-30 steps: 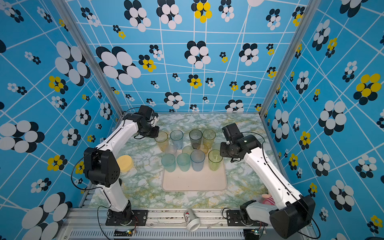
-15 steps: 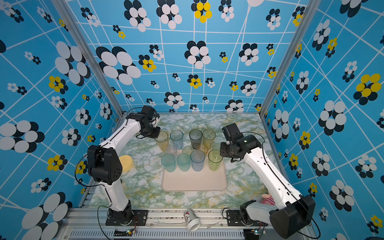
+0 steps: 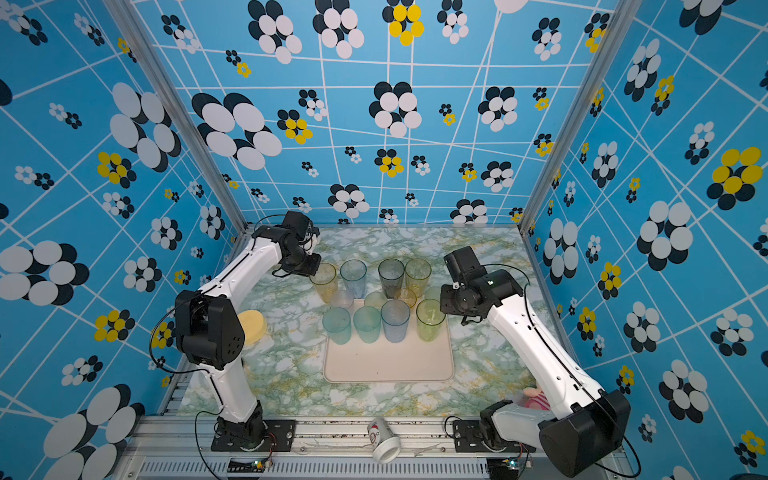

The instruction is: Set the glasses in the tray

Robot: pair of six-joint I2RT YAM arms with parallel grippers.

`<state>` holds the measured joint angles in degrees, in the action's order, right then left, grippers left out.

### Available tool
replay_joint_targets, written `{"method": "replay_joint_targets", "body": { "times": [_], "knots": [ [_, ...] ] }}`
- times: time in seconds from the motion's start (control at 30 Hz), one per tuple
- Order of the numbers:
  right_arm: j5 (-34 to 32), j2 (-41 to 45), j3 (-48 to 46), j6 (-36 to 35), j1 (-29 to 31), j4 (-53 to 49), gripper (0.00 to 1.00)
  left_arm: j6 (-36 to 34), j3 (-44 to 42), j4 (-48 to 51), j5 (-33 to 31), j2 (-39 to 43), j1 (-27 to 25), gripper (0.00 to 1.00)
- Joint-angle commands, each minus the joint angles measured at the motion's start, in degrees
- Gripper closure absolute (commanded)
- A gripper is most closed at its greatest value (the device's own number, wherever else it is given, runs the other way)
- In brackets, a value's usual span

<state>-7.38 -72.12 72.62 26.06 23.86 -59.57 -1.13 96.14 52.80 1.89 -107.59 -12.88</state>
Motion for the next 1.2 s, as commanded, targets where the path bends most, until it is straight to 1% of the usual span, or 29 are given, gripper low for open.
{"method": "replay_joint_targets", "body": {
  "times": [0.0,0.1,0.4,0.63,0.83,0.93,1.03,1.17],
  "knots": [
    [-0.8,1.0,-1.2,-0.8,-0.3,-1.3,0.61,-1.0,1.1,1.6,-1.2,0.2,-0.1,0.96],
    [-1.1,1.4,-1.4,-0.6,-0.3,-1.1,0.61,-1.0,0.8,1.1,-1.6,1.3,0.4,0.96],
    [-0.6,3.2,-2.8,0.0,-0.3,0.0,0.61,-1.5,0.5,1.0,-2.0,8.4,1.9,0.96],
    [0.3,3.7,-3.1,-0.3,-0.3,0.6,0.61,-2.0,1.8,5.0,-2.7,13.8,2.1,0.96],
    [1.2,3.6,-2.6,-1.3,-0.4,1.5,0.62,-2.1,1.7,11.4,-2.3,22.3,1.9,0.96],
    [1.7,3.4,-2.1,-1.7,-0.3,2.5,0.62,-2.0,3.0,16.5,-1.6,26.5,0.4,0.96],
    [2.4,3.0,-1.5,-2.0,-0.3,3.2,0.62,-1.7,4.1,22.3,-2.0,29.5,-2.2,0.95],
    [2.9,2.3,-0.6,-2.4,-0.3,3.5,0.63,0.2,2.8,27.2,-1.8,33.5,-7.2,0.95]
  ]
}}
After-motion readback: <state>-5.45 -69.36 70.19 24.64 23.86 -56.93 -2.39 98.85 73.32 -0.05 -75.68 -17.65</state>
